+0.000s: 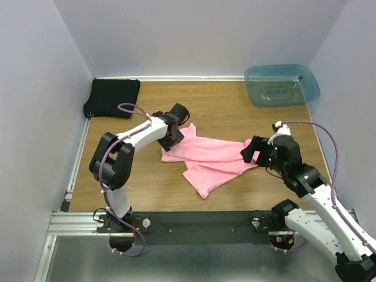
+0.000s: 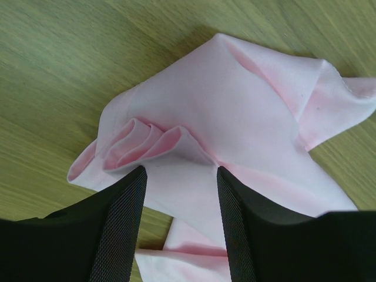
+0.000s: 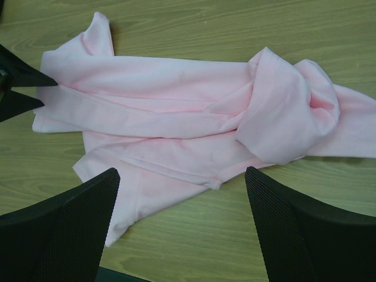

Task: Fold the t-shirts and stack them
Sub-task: Flatten the tshirt out

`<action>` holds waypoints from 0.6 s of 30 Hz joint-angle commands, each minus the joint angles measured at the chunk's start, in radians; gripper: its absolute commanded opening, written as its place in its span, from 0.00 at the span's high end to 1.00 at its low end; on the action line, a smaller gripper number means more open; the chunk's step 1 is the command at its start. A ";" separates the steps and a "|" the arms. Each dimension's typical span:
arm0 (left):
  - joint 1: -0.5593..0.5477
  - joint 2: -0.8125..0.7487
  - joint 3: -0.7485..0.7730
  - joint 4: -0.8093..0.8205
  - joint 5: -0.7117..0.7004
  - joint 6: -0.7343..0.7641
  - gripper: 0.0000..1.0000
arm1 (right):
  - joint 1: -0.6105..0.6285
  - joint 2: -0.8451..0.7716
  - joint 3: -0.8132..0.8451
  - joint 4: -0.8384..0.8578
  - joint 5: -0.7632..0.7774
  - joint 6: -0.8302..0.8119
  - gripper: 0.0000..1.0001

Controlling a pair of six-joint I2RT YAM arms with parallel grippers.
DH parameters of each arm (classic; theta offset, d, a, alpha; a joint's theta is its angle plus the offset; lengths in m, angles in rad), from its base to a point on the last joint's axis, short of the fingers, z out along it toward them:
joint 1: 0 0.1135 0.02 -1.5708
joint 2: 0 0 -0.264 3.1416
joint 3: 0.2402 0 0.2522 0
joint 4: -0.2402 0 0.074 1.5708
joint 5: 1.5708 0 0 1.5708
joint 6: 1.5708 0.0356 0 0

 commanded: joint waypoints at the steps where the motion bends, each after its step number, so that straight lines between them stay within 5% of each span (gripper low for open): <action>1: 0.008 0.015 0.039 -0.014 -0.073 -0.060 0.41 | -0.002 -0.003 -0.015 -0.013 -0.028 -0.006 0.05; 18: 0.048 0.062 0.022 0.008 -0.044 -0.057 0.49 | -0.002 0.040 -0.010 -0.008 -0.046 -0.042 0.05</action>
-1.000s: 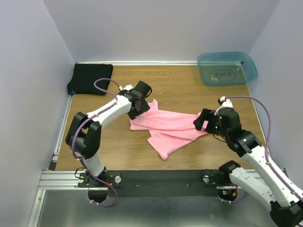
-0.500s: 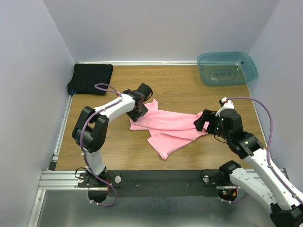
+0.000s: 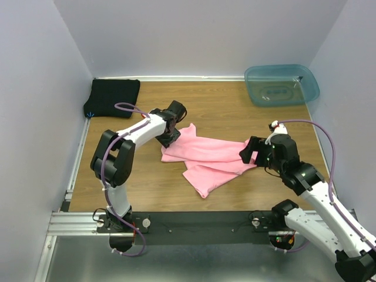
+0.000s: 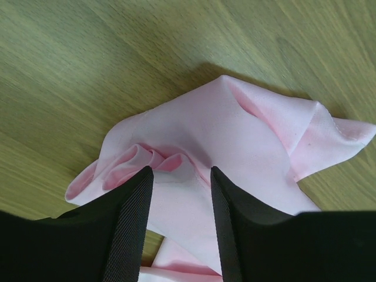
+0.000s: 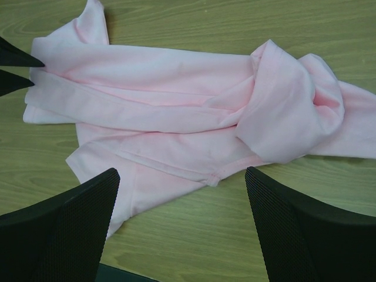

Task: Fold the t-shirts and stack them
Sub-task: Flatten the tshirt out

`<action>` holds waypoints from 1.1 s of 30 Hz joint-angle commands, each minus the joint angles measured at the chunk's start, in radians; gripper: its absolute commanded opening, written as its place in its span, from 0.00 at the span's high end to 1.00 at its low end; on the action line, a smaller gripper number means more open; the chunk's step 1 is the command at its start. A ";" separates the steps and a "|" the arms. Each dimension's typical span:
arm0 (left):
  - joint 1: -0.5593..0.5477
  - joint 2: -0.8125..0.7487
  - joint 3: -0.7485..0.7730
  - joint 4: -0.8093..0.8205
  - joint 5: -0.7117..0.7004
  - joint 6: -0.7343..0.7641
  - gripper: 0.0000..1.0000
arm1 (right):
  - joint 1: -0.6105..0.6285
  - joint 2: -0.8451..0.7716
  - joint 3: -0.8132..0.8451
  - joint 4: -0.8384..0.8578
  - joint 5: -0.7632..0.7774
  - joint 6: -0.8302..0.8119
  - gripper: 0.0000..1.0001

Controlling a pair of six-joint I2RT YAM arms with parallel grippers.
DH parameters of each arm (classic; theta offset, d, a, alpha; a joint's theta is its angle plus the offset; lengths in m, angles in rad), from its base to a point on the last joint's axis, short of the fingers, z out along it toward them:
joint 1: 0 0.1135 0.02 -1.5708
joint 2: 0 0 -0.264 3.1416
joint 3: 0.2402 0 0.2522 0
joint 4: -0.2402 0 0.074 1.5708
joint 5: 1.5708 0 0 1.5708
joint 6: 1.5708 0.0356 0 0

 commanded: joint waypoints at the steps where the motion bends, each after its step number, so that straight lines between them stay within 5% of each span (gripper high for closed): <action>1: 0.006 0.033 -0.009 0.013 -0.024 -0.018 0.50 | 0.000 0.007 -0.010 -0.008 -0.028 -0.021 0.05; 15: 0.006 0.053 -0.072 0.047 -0.001 -0.017 0.56 | -0.002 0.003 -0.018 -0.003 -0.038 -0.022 0.05; 33: 0.004 -0.056 -0.083 0.007 -0.033 0.006 0.82 | -0.002 -0.005 -0.012 -0.003 -0.035 -0.021 0.05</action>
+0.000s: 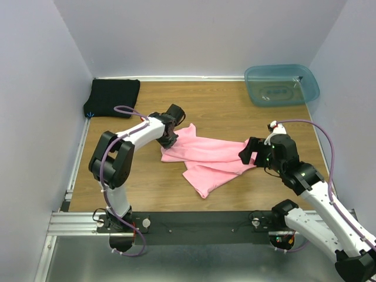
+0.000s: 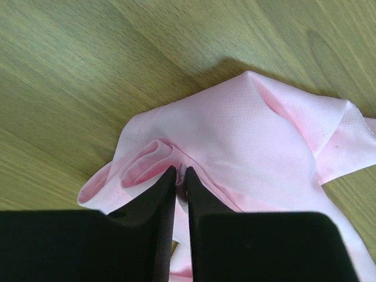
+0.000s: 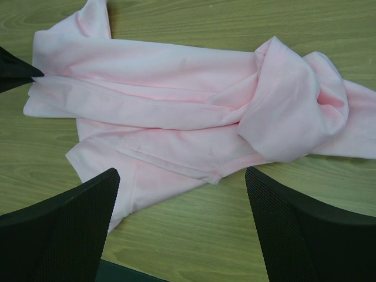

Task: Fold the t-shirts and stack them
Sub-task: Flatten the tshirt out

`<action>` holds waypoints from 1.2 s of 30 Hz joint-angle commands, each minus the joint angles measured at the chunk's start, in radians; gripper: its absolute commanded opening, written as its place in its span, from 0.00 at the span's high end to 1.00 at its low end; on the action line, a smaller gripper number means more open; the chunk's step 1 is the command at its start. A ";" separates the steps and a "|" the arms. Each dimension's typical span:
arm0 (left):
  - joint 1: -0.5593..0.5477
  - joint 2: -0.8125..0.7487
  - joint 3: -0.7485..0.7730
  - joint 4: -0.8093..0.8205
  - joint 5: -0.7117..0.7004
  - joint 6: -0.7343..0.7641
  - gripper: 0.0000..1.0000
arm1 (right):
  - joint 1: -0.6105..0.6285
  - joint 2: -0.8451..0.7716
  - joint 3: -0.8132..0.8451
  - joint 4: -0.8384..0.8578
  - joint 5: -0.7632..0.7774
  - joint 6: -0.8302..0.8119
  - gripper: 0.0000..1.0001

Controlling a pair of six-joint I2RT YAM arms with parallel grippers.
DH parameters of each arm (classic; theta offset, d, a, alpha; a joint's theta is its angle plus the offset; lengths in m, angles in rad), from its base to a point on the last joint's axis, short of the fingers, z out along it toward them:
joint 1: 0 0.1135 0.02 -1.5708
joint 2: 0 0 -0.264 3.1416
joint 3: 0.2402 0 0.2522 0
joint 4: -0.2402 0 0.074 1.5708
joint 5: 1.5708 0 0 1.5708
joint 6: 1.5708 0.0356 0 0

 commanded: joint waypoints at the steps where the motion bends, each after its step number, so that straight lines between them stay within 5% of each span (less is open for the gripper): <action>1: 0.001 -0.050 -0.012 -0.031 -0.039 0.006 0.85 | 0.000 -0.012 -0.008 -0.004 -0.011 -0.002 0.05; 7: -0.002 -0.122 -0.002 -0.071 -0.096 0.037 1.00 | -0.002 0.016 -0.001 -0.019 0.030 0.026 0.05; 17: -0.003 -0.340 -0.027 -0.085 -0.266 0.123 1.00 | -0.005 0.154 0.022 -0.074 0.294 0.139 0.08; 32: 0.016 -0.498 -0.143 0.062 -0.240 0.311 1.00 | -0.008 0.430 -0.004 0.212 0.147 0.244 0.12; 36: 0.056 -0.525 -0.169 0.099 -0.215 0.351 1.00 | -0.009 0.507 -0.007 0.246 0.159 0.262 0.25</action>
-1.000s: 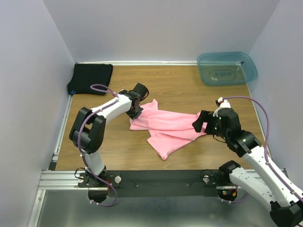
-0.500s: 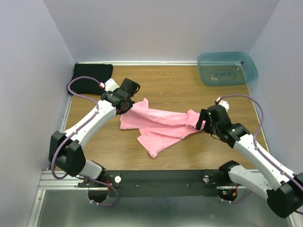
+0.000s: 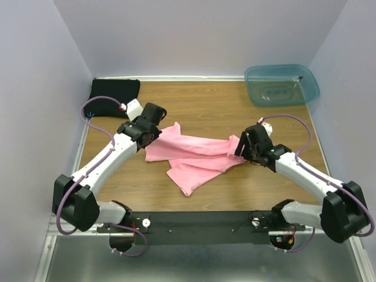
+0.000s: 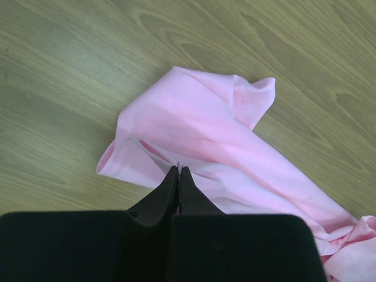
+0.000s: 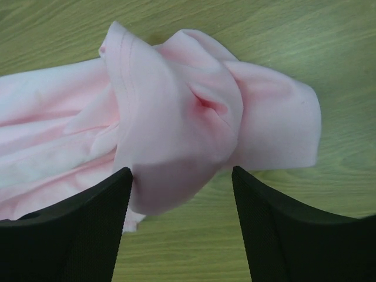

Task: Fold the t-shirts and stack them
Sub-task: Flatten the tshirt out

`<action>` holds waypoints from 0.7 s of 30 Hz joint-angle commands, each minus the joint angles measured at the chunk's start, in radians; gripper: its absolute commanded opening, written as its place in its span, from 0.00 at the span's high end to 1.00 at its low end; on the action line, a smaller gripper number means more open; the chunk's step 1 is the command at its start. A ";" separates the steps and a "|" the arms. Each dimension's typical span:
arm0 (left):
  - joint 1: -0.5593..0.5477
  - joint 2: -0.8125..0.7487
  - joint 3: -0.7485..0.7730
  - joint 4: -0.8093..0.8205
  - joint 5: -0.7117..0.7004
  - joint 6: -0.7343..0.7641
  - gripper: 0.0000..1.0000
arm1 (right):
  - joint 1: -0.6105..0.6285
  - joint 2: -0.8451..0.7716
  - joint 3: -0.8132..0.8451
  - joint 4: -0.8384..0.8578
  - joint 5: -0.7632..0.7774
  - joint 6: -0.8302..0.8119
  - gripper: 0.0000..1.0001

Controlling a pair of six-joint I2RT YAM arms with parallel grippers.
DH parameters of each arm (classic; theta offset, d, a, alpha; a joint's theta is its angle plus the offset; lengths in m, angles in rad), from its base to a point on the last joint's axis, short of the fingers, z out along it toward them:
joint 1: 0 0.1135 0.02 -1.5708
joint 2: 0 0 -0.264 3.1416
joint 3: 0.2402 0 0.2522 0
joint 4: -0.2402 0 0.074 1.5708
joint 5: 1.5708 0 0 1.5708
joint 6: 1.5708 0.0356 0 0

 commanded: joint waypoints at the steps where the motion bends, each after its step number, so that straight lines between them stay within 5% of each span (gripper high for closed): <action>1: 0.056 -0.049 -0.025 0.067 -0.027 0.072 1.00 | -0.007 0.071 -0.010 0.080 -0.011 0.038 0.35; 4: 0.106 -0.058 -0.020 0.088 -0.004 0.118 1.00 | -0.012 0.082 0.037 0.079 0.020 0.003 0.63; 5: 0.149 -0.061 -0.014 0.107 0.004 0.135 1.00 | -0.012 0.080 0.057 0.077 0.030 -0.017 0.82; 7: 0.191 -0.054 0.037 0.145 0.024 0.203 1.00 | -0.030 0.085 0.155 0.073 0.059 -0.100 0.93; 10: 0.281 -0.017 0.157 0.165 0.051 0.295 1.00 | -0.076 0.139 0.348 0.070 0.079 -0.224 0.99; 18: 0.402 0.216 1.014 0.059 0.080 0.361 1.00 | -0.124 0.330 1.022 0.070 0.161 -0.505 0.99; 21: 0.404 0.178 1.052 0.125 0.090 0.372 1.00 | -0.124 0.346 1.185 0.070 0.165 -0.551 0.99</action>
